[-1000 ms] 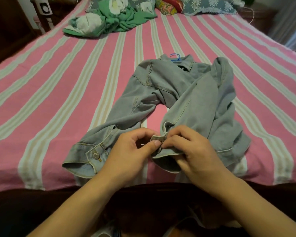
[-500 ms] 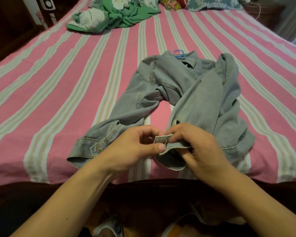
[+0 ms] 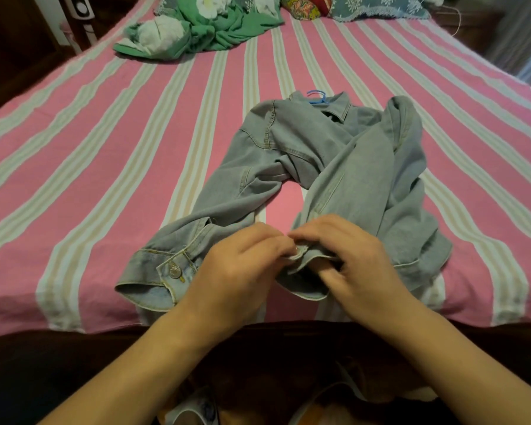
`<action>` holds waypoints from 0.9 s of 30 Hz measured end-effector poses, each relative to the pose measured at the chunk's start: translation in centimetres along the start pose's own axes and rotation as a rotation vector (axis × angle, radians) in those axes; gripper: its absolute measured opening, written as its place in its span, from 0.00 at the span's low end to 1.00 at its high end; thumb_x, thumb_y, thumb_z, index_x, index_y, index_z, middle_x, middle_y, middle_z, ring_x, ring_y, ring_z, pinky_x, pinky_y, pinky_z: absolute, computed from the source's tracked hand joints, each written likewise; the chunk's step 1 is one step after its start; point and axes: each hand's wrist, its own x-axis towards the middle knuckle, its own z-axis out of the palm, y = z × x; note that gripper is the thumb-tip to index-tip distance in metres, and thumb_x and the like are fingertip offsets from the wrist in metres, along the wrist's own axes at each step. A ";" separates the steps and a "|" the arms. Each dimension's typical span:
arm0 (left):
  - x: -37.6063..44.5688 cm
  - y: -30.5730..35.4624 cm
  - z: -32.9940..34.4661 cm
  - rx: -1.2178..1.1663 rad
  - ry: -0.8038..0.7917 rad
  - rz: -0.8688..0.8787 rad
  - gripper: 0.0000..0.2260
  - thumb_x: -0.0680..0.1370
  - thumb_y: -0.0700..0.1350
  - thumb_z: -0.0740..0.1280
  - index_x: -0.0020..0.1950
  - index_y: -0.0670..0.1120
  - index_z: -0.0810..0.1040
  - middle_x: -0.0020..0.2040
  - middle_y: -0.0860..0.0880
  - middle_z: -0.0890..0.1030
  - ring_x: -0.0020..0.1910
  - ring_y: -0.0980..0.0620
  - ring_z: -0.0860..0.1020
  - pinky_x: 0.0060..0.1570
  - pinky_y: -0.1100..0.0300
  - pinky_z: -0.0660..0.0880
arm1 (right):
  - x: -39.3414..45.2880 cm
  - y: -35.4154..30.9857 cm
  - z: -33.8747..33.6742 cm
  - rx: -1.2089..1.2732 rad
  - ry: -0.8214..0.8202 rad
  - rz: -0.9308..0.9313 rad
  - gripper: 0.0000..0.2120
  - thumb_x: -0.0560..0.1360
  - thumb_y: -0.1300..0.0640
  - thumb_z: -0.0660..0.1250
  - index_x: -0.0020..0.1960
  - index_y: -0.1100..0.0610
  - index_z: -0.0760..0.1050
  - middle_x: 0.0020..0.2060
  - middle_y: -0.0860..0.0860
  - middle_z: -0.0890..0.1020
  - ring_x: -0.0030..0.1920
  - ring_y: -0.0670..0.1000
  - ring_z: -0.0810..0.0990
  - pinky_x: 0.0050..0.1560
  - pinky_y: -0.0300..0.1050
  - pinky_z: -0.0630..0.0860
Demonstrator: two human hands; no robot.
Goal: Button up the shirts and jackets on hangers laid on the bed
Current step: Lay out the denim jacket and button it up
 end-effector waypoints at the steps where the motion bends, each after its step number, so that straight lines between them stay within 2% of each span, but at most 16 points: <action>1: -0.2 0.2 0.1 0.074 0.021 0.076 0.02 0.79 0.34 0.71 0.49 0.36 0.83 0.46 0.44 0.82 0.44 0.47 0.80 0.48 0.58 0.76 | 0.1 0.0 -0.1 -0.016 -0.020 -0.027 0.18 0.72 0.68 0.69 0.59 0.56 0.81 0.52 0.48 0.80 0.54 0.43 0.79 0.57 0.33 0.72; 4: -0.4 0.4 0.3 0.182 0.055 0.172 0.03 0.79 0.32 0.69 0.50 0.34 0.83 0.46 0.40 0.82 0.42 0.42 0.80 0.45 0.51 0.78 | 0.1 -0.1 -0.4 -0.073 -0.005 -0.080 0.17 0.74 0.64 0.67 0.61 0.56 0.82 0.51 0.48 0.80 0.52 0.45 0.80 0.53 0.38 0.76; 8: -0.5 0.6 0.5 0.194 0.054 0.167 0.04 0.79 0.32 0.68 0.51 0.33 0.83 0.47 0.38 0.82 0.42 0.40 0.80 0.44 0.48 0.78 | -0.1 -0.1 -0.6 -0.191 0.002 -0.129 0.17 0.75 0.62 0.65 0.62 0.57 0.82 0.44 0.50 0.80 0.43 0.49 0.79 0.43 0.44 0.77; 11: -0.7 0.6 0.7 0.197 0.056 0.180 0.05 0.78 0.32 0.69 0.50 0.33 0.84 0.45 0.40 0.82 0.41 0.41 0.80 0.40 0.49 0.78 | -0.3 0.0 -0.7 -0.241 -0.030 -0.151 0.17 0.74 0.62 0.66 0.61 0.55 0.82 0.40 0.50 0.78 0.38 0.50 0.77 0.39 0.45 0.75; 16: -0.9 0.2 0.8 0.137 0.111 0.172 0.04 0.78 0.34 0.71 0.49 0.34 0.85 0.41 0.42 0.82 0.37 0.43 0.80 0.36 0.50 0.77 | -0.4 0.0 -1.0 -0.194 0.047 -0.110 0.17 0.70 0.63 0.64 0.55 0.57 0.85 0.38 0.50 0.80 0.35 0.51 0.79 0.35 0.49 0.77; 20: -1.1 0.2 1.0 0.048 0.088 0.132 0.03 0.78 0.35 0.72 0.49 0.36 0.86 0.43 0.44 0.84 0.41 0.48 0.82 0.41 0.55 0.79 | -0.5 0.1 -0.6 -0.209 0.059 -0.097 0.12 0.72 0.62 0.65 0.50 0.57 0.85 0.35 0.50 0.80 0.33 0.52 0.78 0.32 0.50 0.75; 22: -0.8 0.3 1.0 -0.074 0.072 0.041 0.04 0.77 0.35 0.74 0.51 0.38 0.86 0.46 0.46 0.84 0.45 0.52 0.82 0.47 0.60 0.78 | -0.5 0.4 -0.5 -0.240 0.082 -0.088 0.10 0.72 0.62 0.67 0.49 0.57 0.85 0.35 0.49 0.80 0.33 0.51 0.78 0.32 0.50 0.75; 24: -0.7 0.2 1.1 -0.294 0.059 -0.188 0.05 0.78 0.37 0.72 0.52 0.41 0.86 0.48 0.50 0.83 0.49 0.54 0.82 0.51 0.63 0.76 | -0.6 0.5 -0.4 -0.288 0.102 -0.101 0.10 0.72 0.61 0.69 0.51 0.58 0.85 0.37 0.50 0.81 0.35 0.52 0.79 0.34 0.51 0.76; 27: 0.0 0.3 0.9 -0.700 -0.049 -0.448 0.09 0.80 0.43 0.69 0.57 0.44 0.86 0.56 0.50 0.80 0.60 0.48 0.79 0.59 0.59 0.76 | -0.1 0.7 -1.0 -0.235 0.110 -0.126 0.13 0.73 0.64 0.66 0.55 0.60 0.84 0.48 0.53 0.82 0.47 0.53 0.81 0.49 0.46 0.79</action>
